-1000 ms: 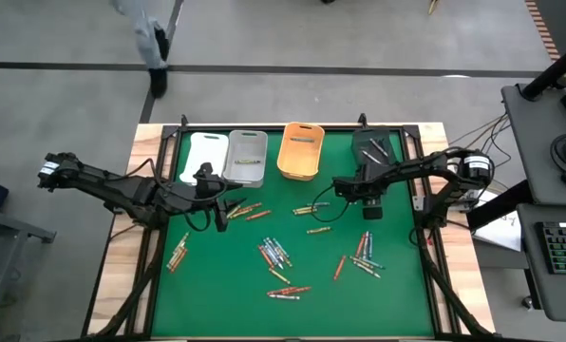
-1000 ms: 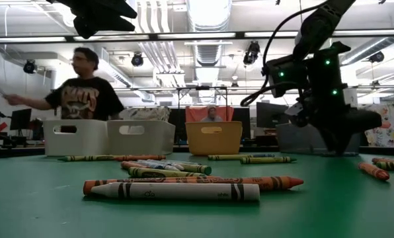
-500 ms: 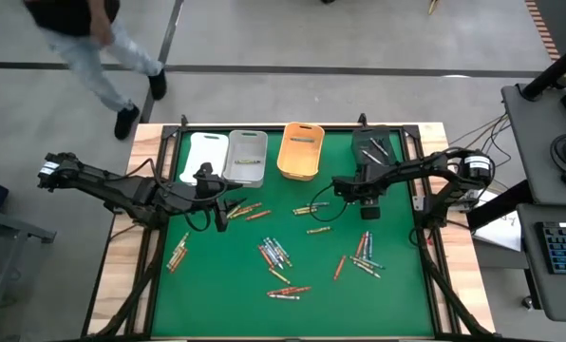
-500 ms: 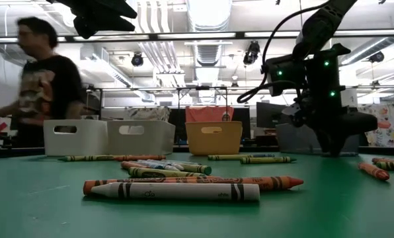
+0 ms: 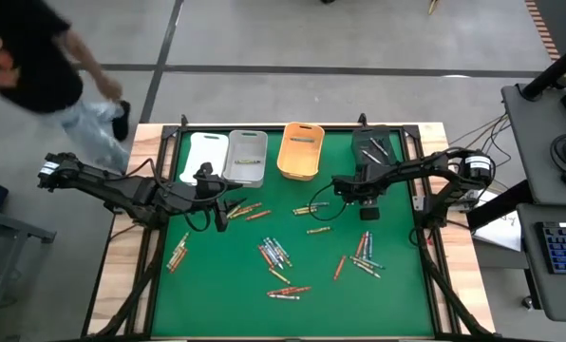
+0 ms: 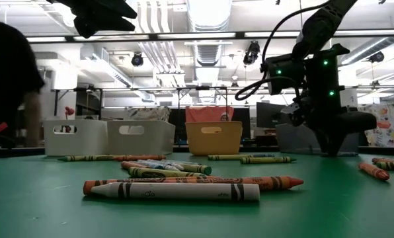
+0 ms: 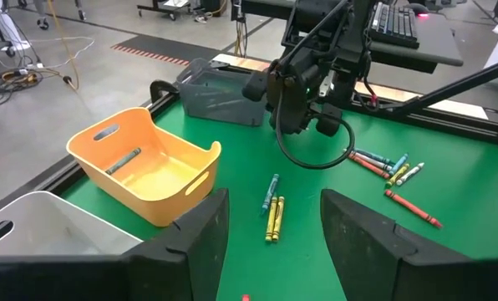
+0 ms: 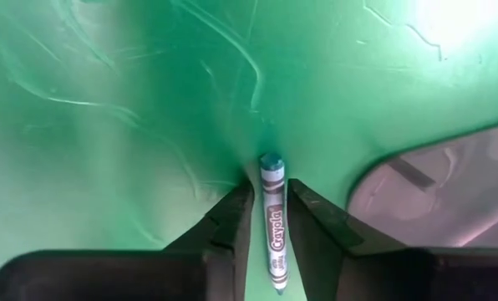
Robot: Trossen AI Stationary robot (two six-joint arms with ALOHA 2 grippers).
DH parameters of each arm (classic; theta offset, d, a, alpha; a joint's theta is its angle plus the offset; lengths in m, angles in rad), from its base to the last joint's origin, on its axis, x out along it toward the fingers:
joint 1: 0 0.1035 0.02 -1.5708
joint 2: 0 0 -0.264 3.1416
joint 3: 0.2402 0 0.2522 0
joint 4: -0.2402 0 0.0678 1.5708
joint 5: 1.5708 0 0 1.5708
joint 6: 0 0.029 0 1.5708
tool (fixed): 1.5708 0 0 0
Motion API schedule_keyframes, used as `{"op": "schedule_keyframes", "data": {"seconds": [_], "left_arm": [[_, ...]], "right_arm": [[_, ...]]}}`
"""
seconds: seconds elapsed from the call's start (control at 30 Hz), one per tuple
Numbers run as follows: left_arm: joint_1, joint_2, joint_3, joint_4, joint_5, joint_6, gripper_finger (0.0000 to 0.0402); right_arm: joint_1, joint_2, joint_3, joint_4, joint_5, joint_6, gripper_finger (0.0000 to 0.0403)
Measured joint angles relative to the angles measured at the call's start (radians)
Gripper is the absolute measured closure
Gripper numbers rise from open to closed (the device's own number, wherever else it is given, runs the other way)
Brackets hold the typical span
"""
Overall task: Sort crayons
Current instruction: Put the blue crayon into the yellow bin
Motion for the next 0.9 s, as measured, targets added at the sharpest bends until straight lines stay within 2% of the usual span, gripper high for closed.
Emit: {"op": "schedule_keyframes", "data": {"seconds": [0.33, 0.8, 0.9], "left_arm": [[0.0, 0.0, 0.0, 0.0, 0.0, 0.0, 0.0229], [0.0, 0.0, 0.0, 0.0, 0.001, 0.0, 0.0229], [0.0, 0.0, 0.0, 0.0, 0.001, 0.0, 0.0229]], "right_arm": [[0.001, 0.0, 0.0, 0.0, -0.042, 0.05, 0.037], [0.003, -0.058, 0.06, -0.081, -0.18, 0.133, 0.0369], [0.003, -0.061, 0.064, -0.1, -0.236, 0.138, 0.0369]]}}
